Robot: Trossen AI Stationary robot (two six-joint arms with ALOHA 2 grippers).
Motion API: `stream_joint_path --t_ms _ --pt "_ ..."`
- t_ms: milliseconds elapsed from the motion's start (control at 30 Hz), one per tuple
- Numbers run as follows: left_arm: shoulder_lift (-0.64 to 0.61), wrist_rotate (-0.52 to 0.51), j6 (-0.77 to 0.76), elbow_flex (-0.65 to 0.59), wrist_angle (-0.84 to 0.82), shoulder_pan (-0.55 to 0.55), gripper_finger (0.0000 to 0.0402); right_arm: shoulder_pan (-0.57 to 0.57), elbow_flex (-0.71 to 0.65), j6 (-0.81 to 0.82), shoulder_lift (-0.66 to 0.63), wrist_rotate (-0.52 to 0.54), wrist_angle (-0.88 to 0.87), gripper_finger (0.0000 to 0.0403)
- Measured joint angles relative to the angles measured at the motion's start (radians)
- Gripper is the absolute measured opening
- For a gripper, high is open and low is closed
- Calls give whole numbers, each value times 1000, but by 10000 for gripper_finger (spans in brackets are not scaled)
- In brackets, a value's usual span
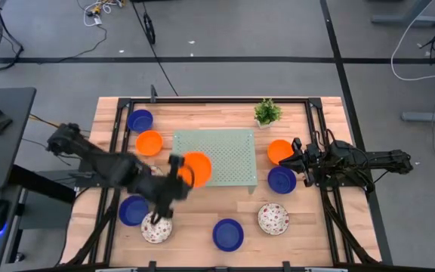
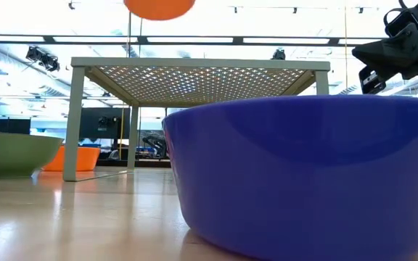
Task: Pick & Place Mini bowls
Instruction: Put the orange bowl on the shelf
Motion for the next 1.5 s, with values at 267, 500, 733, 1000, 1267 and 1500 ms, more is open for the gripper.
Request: stream_joint_path --t_ms 267,500,733,1000,1267,1500 --pt "-105 172 65 -162 85 263 8 0 0 0 0 0 0 27" --pt "-182 224 80 -317 192 379 10 0 0 0 0 0 0 27" --pt "-200 305 60 -428 261 438 8 0 0 0 0 0 0 27" --pt "-200 301 69 -464 285 468 24 0 0 0 0 0 0 27" --pt "-200 297 67 -464 293 468 28 0 0 0 0 0 0 27" --pt "-200 297 69 -464 322 468 84 0 0 0 0 0 0 27"
